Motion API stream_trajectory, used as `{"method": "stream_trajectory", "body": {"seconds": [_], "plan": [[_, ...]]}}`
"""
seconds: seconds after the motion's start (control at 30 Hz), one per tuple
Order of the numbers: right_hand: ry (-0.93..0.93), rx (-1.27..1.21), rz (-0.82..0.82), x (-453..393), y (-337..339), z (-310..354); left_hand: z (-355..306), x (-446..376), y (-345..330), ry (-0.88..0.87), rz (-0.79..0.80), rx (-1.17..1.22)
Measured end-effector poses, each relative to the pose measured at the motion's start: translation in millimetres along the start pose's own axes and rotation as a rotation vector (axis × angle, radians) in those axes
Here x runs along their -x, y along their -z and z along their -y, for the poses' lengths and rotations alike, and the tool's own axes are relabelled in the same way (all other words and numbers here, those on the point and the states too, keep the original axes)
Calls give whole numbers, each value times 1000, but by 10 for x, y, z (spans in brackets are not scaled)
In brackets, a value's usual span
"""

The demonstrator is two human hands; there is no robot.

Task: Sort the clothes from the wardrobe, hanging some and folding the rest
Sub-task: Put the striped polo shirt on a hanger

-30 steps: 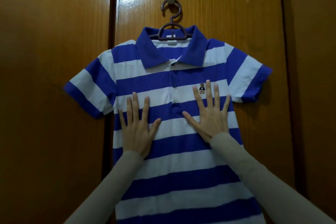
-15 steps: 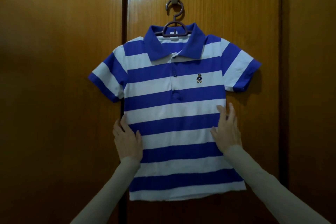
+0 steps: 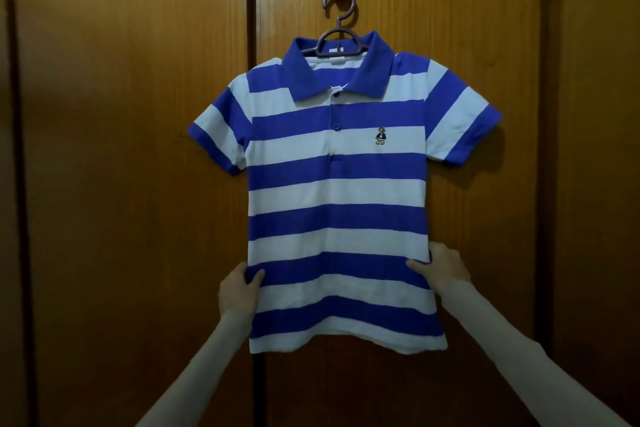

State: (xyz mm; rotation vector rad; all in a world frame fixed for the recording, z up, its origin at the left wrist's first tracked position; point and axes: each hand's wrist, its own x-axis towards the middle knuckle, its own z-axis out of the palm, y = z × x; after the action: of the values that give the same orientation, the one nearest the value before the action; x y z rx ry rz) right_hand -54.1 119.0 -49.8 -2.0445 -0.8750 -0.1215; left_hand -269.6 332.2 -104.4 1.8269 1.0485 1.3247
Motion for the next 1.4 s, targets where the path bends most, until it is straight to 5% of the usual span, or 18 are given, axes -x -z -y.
{"method": "stream_trajectory", "body": {"seconds": [0.57, 0.83, 1.13, 1.27, 1.4], "plan": [[-34, -163, -43, 143, -305, -290, 280, 73, 364, 52, -83, -99], [-106, -54, -4, 260, -384, -451, 214, 192, 293, -21, -46, -47], [-14, 18, -259, 418, -288, -386, -15, 313, 182, 40, -159, -36], [23, -35, -291, 516, -162, -359, -252, 576, 43, -83, -291, -178], [27, -79, -242, 693, -26, -441, -503, 961, -214, -303, -234, -221]]}}
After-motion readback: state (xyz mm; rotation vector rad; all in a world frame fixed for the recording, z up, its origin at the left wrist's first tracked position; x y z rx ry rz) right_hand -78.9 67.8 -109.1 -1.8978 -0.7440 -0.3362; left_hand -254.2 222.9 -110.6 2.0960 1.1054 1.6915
